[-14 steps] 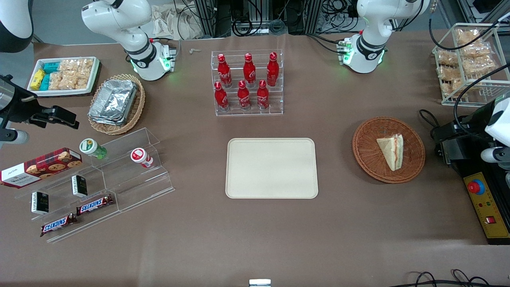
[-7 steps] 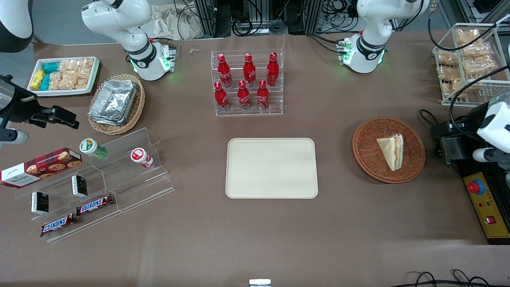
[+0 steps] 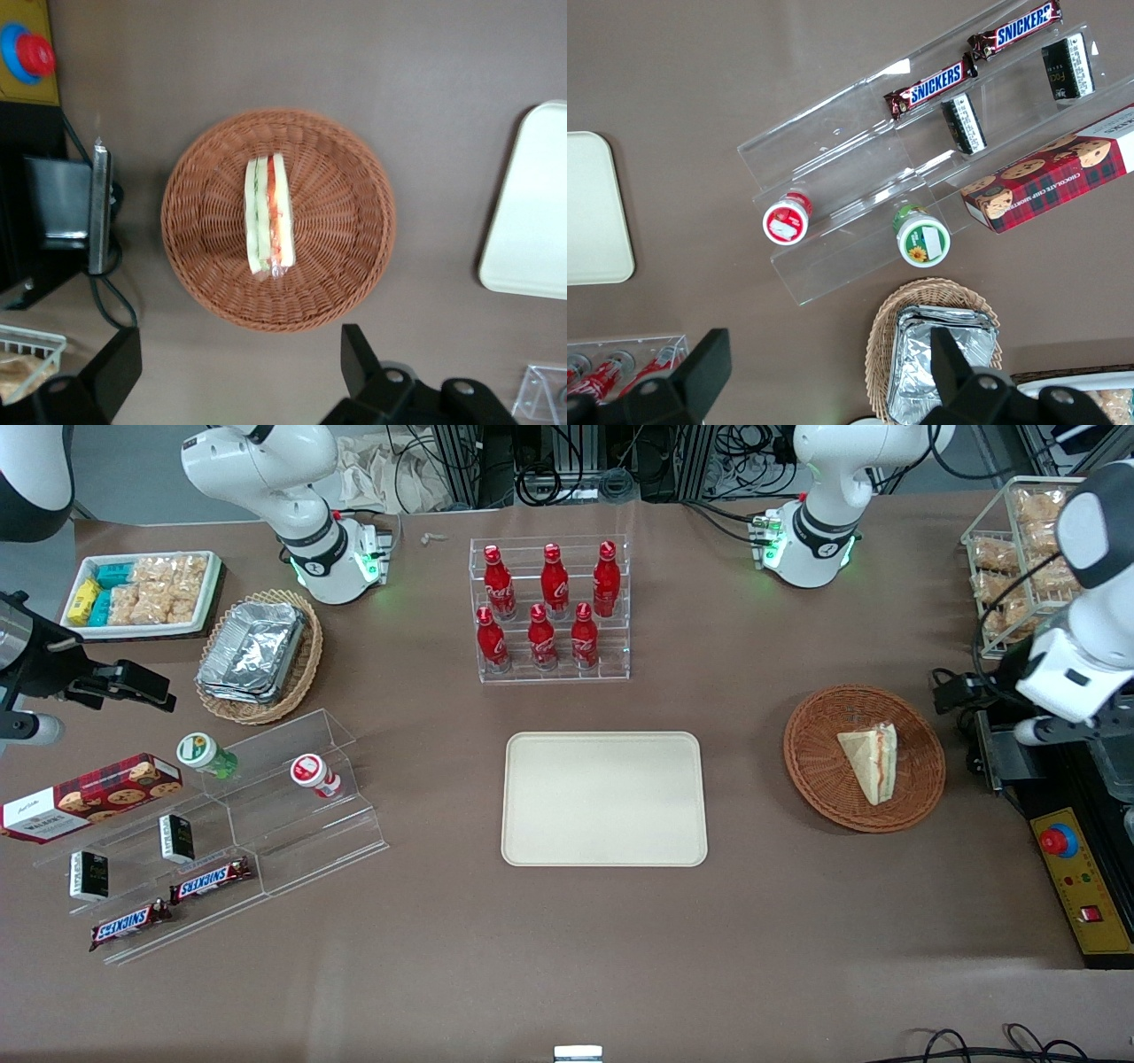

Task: Place sandwich from basket to tray
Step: 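Lower the open left gripper onto the wrapped sandwich in the basket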

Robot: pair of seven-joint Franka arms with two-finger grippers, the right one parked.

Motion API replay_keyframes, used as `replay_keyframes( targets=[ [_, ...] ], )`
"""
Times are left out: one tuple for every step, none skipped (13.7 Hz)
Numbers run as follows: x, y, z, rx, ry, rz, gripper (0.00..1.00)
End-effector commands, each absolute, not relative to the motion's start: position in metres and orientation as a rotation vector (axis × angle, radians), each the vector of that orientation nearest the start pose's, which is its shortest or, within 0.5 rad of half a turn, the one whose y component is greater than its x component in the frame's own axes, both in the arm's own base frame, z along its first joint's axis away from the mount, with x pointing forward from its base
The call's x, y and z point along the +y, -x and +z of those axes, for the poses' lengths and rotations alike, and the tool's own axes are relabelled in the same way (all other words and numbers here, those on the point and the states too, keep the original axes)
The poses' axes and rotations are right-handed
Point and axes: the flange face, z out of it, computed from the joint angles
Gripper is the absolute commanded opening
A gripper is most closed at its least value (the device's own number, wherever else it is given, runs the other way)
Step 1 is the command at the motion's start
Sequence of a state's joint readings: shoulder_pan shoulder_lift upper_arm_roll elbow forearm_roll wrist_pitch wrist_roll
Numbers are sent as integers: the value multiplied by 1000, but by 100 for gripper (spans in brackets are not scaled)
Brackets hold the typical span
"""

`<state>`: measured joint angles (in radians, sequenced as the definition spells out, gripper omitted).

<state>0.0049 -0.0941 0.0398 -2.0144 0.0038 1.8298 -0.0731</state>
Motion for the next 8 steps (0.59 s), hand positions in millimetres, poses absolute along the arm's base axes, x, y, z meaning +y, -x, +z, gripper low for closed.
replay_keyframes(
  targets=[
    [24, -495, 449, -200, 3123, 125, 100],
    [23, -495, 433, -221, 3122, 101, 100],
    [23, -499, 414, -260, 3117, 100, 100],
    [23, -504, 398, -293, 3111, 116, 100],
    [23, -508, 383, -308, 3106, 135, 100],
    [23, -511, 372, -326, 3101, 151, 100],
    [22, -514, 359, -363, 3093, 167, 100],
    [20, -517, 346, -398, 3086, 167, 100]
  ],
)
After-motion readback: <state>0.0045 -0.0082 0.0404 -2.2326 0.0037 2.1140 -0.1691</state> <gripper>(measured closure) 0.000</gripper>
